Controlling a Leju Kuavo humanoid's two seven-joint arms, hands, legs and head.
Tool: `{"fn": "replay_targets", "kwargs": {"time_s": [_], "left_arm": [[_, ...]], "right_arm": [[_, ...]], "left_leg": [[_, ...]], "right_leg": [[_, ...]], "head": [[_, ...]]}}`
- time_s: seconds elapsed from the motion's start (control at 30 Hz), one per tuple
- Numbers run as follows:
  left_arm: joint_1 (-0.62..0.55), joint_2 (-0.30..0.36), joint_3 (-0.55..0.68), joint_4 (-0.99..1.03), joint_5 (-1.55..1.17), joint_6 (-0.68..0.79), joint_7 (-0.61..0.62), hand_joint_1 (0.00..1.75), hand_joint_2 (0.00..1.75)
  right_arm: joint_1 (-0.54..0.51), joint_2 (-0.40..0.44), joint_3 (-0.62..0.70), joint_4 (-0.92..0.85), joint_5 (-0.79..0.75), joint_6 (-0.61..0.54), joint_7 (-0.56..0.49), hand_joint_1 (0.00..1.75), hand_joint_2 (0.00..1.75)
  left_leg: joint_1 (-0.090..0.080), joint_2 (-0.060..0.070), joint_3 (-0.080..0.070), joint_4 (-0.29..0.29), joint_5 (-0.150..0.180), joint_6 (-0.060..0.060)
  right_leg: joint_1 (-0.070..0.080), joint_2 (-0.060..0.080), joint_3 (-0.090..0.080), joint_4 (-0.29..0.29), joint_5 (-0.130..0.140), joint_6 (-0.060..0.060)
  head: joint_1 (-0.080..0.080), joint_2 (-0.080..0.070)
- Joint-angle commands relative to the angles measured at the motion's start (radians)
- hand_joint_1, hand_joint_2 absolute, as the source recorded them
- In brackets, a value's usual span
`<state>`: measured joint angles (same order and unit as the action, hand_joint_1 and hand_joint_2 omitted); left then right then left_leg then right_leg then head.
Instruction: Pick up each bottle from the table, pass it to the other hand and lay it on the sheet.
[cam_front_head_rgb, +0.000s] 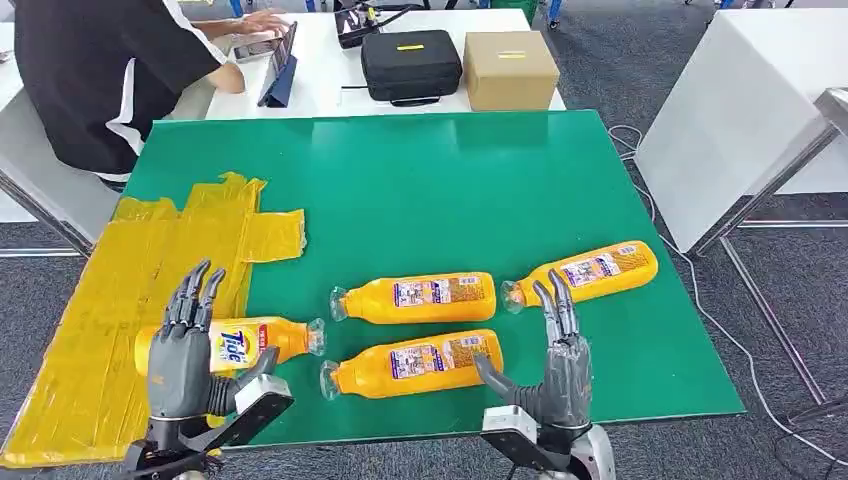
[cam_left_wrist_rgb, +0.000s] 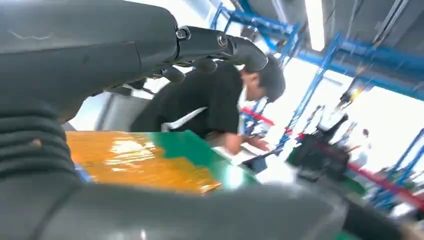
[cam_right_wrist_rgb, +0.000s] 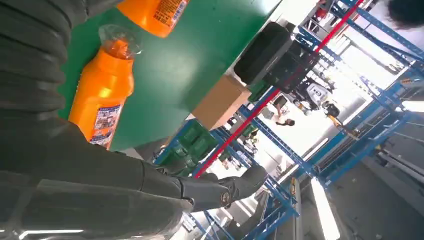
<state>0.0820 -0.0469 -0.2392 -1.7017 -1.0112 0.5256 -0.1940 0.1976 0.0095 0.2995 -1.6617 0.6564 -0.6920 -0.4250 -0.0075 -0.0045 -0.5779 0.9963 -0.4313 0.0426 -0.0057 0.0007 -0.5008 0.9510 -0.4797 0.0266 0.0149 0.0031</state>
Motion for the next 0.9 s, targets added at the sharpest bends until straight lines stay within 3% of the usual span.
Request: {"fn": "replay_targets", "kwargs": {"time_s": [0.03,0.1,0.17,0.3,0.37,0.5,0.63,0.9], "left_arm": [[0.061,0.023,-0.035,-0.101,0.256,-0.022,-0.156,0.0,1.75],[0.072,0.02,-0.034,-0.094,0.32,-0.065,-0.175,0.0,1.75],[0.07,0.008,-0.017,-0.054,0.347,-0.072,-0.193,0.0,1.75],[0.061,0.004,-0.014,-0.028,0.359,-0.076,-0.2,0.0,1.75],[0.056,0.002,-0.011,-0.009,0.396,-0.101,-0.207,0.0,1.75],[0.021,-0.005,0.0,0.042,0.45,-0.126,-0.229,0.0,1.75],[-0.032,-0.041,0.035,0.111,0.49,-0.17,-0.244,0.0,1.75],[-0.047,-0.028,0.028,0.198,0.551,-0.196,-0.304,0.0,1.75]], "right_arm": [[0.05,0.01,-0.121,-0.066,0.191,-0.006,0.032,0.0,1.75],[0.058,0.009,-0.159,-0.065,0.344,-0.006,0.098,0.0,1.75],[0.029,-0.07,-0.145,-0.043,0.428,0.048,0.229,0.0,1.75],[0.004,-0.095,-0.171,-0.031,0.459,0.093,0.26,0.0,1.75],[-0.011,-0.123,-0.218,-0.033,0.545,0.205,0.326,0.0,1.75],[-0.035,-0.213,-0.284,0.003,0.582,0.297,0.298,0.0,1.75],[-0.13,-0.352,-0.308,0.185,0.566,0.312,0.206,0.0,1.75],[-0.183,-0.378,-0.353,0.376,0.534,0.273,0.143,0.0,1.75]], "left_leg": [[0.0,0.0,0.002,0.0,-0.002,-0.003],[0.0,-0.001,0.002,0.0,-0.001,-0.002],[0.0,-0.001,0.003,-0.001,-0.001,-0.002],[0.0,0.0,0.002,-0.001,0.0,-0.002],[0.0,0.0,0.002,-0.001,0.0,-0.002],[-0.001,-0.001,0.002,-0.001,0.0,-0.001],[-0.001,-0.002,0.002,-0.001,0.001,-0.001],[-0.001,-0.002,0.005,-0.002,0.001,-0.002]], "right_leg": [[0.0,0.0,0.003,-0.001,-0.001,0.0],[0.0,-0.001,0.003,-0.001,-0.002,0.0],[0.0,-0.001,0.003,-0.001,-0.001,0.0],[0.0,0.0,0.002,-0.002,0.0,0.0],[0.0,-0.001,0.003,-0.002,0.0,0.0],[-0.001,-0.001,0.002,-0.002,0.0,0.001],[-0.001,-0.001,0.003,-0.003,0.001,0.001],[-0.001,-0.002,0.006,-0.005,0.001,0.0]], "head": [[0.0,0.0],[0.0,0.0],[0.0,0.0],[0.0,0.0],[0.0,0.0],[0.0,0.0],[0.0,0.0],[0.0,0.0]]}}
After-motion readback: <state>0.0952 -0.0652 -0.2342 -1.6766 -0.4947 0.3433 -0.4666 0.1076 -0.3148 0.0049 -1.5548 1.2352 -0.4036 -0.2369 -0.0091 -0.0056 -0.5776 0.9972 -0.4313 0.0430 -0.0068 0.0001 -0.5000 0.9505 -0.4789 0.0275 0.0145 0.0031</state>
